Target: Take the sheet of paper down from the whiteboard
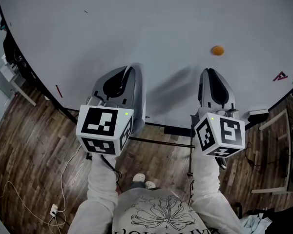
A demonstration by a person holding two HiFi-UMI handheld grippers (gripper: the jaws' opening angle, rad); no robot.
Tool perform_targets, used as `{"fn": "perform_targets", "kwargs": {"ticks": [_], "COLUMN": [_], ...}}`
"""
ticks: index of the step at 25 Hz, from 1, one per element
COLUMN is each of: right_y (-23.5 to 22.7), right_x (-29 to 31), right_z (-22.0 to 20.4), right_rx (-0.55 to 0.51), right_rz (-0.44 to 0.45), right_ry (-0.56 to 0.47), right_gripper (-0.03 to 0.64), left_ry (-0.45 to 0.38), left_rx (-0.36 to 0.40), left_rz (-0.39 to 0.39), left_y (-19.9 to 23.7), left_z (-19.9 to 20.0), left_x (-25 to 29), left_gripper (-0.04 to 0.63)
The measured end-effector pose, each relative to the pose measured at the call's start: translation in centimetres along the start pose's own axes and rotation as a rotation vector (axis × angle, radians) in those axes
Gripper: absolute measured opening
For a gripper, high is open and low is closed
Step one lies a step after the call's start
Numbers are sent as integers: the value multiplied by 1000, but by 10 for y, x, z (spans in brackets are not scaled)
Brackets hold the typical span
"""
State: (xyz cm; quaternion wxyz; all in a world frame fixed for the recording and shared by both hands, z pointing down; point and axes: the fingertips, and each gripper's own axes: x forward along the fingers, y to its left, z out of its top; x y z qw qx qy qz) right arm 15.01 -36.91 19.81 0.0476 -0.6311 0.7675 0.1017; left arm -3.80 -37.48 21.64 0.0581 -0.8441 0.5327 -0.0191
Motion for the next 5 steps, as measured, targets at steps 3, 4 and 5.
{"fn": "perform_targets", "kwargs": {"ticks": [3, 4, 5], "right_y": [1, 1, 1], "right_x": [2, 2, 3], "right_z": [0, 0, 0], "right_rx": [-4, -5, -5], "right_rz": [2, 3, 4], "right_ry": [0, 0, 0], "right_gripper": [35, 35, 35], "left_ry": [0, -1, -1], "left_rx": [2, 3, 3], "left_rz": [2, 2, 3], "left_y": [1, 1, 1], "left_z": [1, 1, 2], "left_x": [1, 1, 2], "left_gripper": [5, 5, 5]}}
